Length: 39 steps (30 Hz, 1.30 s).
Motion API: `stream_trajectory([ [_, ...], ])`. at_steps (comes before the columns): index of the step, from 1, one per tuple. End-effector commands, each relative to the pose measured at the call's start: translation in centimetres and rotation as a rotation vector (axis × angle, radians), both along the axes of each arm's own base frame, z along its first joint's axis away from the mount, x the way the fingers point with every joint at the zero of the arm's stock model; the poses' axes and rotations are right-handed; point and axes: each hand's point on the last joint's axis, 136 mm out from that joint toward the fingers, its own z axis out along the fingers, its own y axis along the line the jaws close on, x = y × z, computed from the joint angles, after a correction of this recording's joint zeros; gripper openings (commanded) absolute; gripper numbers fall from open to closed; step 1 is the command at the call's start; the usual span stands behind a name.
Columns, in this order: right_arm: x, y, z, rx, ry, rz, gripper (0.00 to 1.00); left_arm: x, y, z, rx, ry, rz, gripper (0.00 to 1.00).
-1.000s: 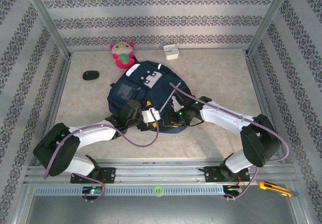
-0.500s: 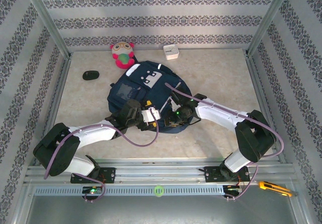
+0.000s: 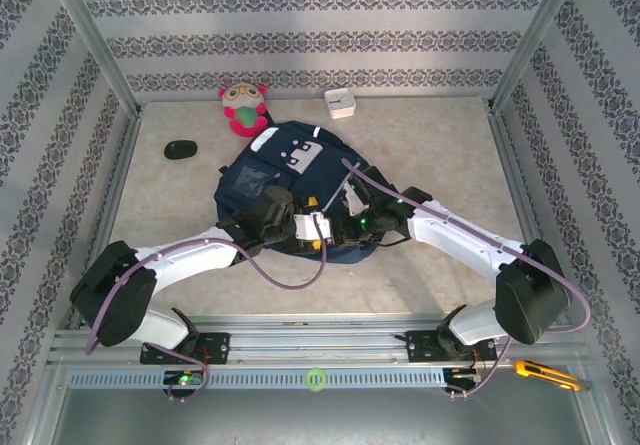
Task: Pack books, pencil case, and school supplies into a backpack
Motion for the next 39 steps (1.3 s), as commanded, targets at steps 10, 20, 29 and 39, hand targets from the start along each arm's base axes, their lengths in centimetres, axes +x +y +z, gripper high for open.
stream_trajectory([
  [10,1.8,-4.8,1.6,0.029,-0.165,-0.071,0.00,-2.1,1.0,-1.1,0.012,0.129,-0.031,0.00],
  [20,5.0,-7.0,1.8,0.080,-0.298,-0.094,0.00,-4.6,5.3,0.3,-0.014,0.233,0.028,0.00],
  [29,3.2,-4.3,2.4,0.184,-0.374,0.022,0.00,-5.2,3.0,6.6,-0.225,0.335,0.162,0.77],
  [39,3.2,-4.1,2.3,0.210,-0.379,0.009,0.00,-2.7,-4.3,5.2,-0.274,0.230,0.342,0.87],
])
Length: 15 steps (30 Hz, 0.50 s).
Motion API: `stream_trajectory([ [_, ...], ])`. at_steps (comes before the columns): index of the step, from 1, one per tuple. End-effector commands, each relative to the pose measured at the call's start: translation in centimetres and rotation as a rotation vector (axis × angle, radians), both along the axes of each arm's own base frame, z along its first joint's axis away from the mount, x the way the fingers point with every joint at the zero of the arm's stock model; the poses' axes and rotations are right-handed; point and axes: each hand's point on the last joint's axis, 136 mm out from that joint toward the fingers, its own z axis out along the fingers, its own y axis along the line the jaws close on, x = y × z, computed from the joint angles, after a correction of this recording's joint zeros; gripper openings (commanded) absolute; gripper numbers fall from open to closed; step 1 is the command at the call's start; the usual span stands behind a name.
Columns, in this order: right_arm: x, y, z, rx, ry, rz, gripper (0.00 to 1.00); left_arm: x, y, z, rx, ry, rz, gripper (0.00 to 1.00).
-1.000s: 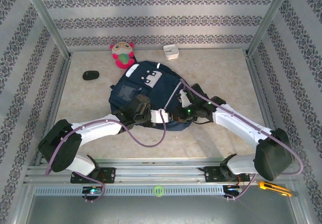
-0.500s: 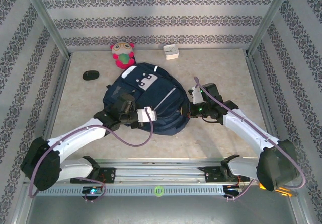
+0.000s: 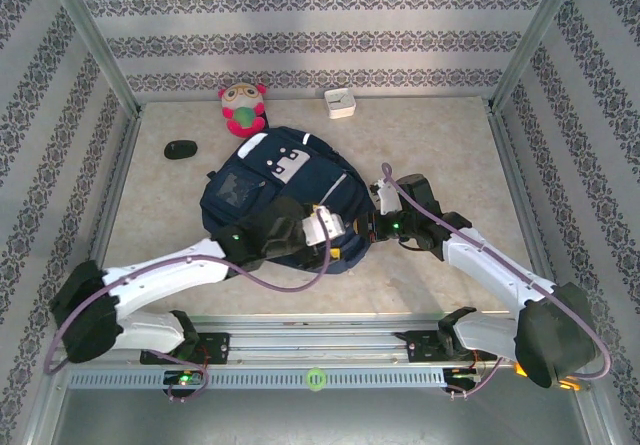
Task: Pack books, pencil case, and school supplies into a backpack
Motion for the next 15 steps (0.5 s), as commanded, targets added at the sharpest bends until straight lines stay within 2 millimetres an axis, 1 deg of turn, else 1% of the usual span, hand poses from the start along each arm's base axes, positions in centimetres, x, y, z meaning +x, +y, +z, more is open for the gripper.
stream_trajectory([
  [1,0.2,0.8,1.0,0.036,-0.049,0.030,0.00,2.6,-1.4,0.0,-0.040,-0.003,0.148,0.87],
  [3,0.1,0.8,1.1,0.036,-0.051,0.033,0.00,3.3,-1.8,-1.0,-0.017,0.014,0.180,0.87],
  [4,0.1,0.8,1.2,0.037,-0.052,0.033,0.00,3.7,-1.8,-1.6,-0.001,0.014,0.198,0.85],
  [5,0.1,0.8,1.3,0.038,-0.057,0.032,0.00,4.1,-1.7,-2.2,0.023,0.007,0.217,0.80],
  [6,0.1,0.7,1.2,0.036,-0.056,0.028,0.00,4.4,-1.5,-2.7,0.043,-0.004,0.233,0.72],
  [8,0.1,0.5,1.2,0.032,-0.056,0.016,0.00,4.9,-1.2,-2.9,0.058,-0.023,0.255,0.50],
  [9,0.2,0.3,1.1,0.030,-0.056,0.009,0.00,4.7,-1.3,-2.9,0.054,-0.019,0.238,0.40],
  [10,0.3,0.1,1.0,0.026,-0.054,-0.001,0.00,4.2,-1.7,-2.8,0.046,-0.010,0.204,0.34],
  [11,0.3,-0.1,0.8,0.022,-0.051,-0.012,0.00,3.5,-1.9,-2.7,0.037,0.000,0.164,0.26],
  [12,0.5,-0.4,0.7,0.018,-0.053,-0.025,0.00,2.9,-2.1,-2.8,0.028,0.013,0.126,0.14],
  [13,0.6,-0.8,0.6,0.012,-0.051,-0.042,0.00,2.2,-2.3,-2.7,0.022,0.020,0.087,0.05],
  [14,0.7,-1.2,0.4,0.004,-0.052,-0.060,0.00,1.1,-2.4,-2.6,0.017,0.025,0.023,0.00],
  [15,0.9,-1.7,0.2,-0.004,-0.054,-0.081,0.00,-0.2,-2.6,-2.7,0.019,0.026,-0.062,0.00],
])
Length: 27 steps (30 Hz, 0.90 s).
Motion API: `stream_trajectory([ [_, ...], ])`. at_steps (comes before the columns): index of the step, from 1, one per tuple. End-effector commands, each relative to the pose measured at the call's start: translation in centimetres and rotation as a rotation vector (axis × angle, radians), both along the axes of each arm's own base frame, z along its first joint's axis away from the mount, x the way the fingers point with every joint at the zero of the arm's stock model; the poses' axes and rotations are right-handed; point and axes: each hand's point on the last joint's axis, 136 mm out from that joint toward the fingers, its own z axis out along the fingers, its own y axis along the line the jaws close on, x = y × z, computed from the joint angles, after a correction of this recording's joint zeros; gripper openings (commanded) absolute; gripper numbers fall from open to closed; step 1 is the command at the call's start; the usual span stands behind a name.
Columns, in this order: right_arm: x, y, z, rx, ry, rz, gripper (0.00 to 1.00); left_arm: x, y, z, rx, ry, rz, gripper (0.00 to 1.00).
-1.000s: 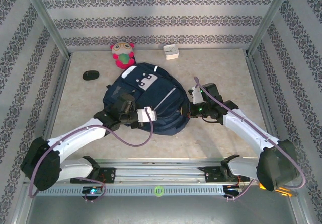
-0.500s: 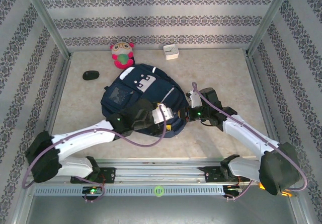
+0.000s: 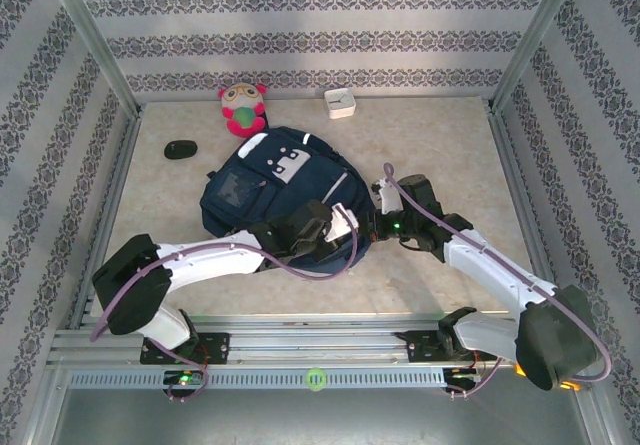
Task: Pack books, pencil case, and school supplies into a backpack
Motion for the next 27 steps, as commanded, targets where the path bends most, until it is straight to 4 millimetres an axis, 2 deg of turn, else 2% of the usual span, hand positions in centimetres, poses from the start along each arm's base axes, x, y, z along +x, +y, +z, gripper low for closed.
stream_trajectory([
  [1,0.8,-1.6,0.0,-0.015,-0.038,-0.075,0.00,-4.2,-1.3,1.7,-0.062,-0.004,-0.268,0.00],
  [3,1.0,-2.8,-0.6,-0.018,-0.026,-0.118,0.00,-6.3,-0.9,2.0,-0.077,-0.005,-0.381,0.00],
  [9,1.1,-4.0,-1.0,-0.003,-0.007,-0.146,0.00,-7.6,1.2,2.6,-0.072,0.025,-0.432,0.00],
  [11,1.2,-3.6,-0.7,0.022,-0.014,-0.128,0.00,-9.2,5.2,2.5,-0.013,0.014,-0.449,0.00],
  [14,1.3,-3.3,-0.7,0.037,-0.015,-0.127,0.00,-9.8,7.6,2.2,0.038,0.025,-0.441,0.00],
  [18,0.8,-2.4,-0.4,0.065,-0.027,-0.102,0.00,-8.9,10.6,2.1,0.091,0.017,-0.347,0.00],
  [23,-1.0,0.0,-0.3,0.074,-0.036,-0.022,0.00,-5.8,14.1,1.6,0.183,-0.038,-0.145,0.03],
  [24,-1.3,0.2,-0.3,0.073,-0.035,-0.022,0.00,-5.5,14.6,1.9,0.185,-0.036,-0.118,0.10],
  [27,-1.9,0.8,-0.3,0.082,-0.044,-0.026,0.00,-6.2,14.0,4.0,0.111,-0.018,-0.127,0.49],
])
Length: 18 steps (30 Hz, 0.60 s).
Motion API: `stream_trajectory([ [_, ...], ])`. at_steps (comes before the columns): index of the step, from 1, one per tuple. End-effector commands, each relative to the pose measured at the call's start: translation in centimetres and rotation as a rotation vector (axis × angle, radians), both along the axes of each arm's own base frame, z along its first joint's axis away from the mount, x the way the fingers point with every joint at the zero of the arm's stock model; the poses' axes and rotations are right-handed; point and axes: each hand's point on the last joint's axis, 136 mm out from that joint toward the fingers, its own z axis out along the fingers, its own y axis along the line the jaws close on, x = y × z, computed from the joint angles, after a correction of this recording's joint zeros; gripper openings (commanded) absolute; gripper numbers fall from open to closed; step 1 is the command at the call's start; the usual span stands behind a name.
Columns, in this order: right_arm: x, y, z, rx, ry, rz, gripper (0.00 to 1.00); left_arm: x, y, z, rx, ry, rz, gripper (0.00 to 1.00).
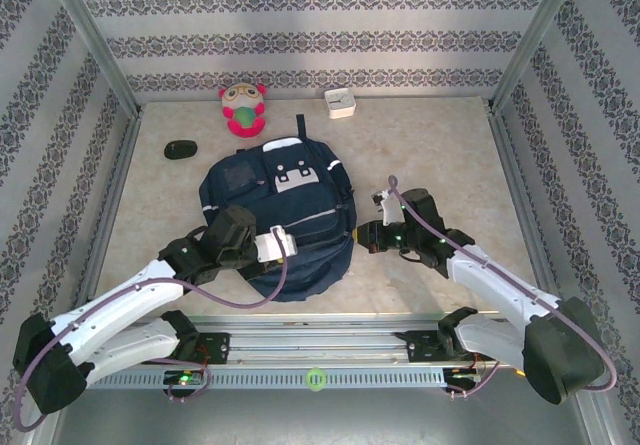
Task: Pack books, pencil case, and school supplies into a backpack
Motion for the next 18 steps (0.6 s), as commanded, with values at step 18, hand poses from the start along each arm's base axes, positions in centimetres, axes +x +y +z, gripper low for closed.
stream_trajectory([
  [18,0.0,0.7,1.7,0.027,-0.072,-0.022,0.00,7.0,-11.6,0.4,-0.066,-0.095,0.240,0.89],
])
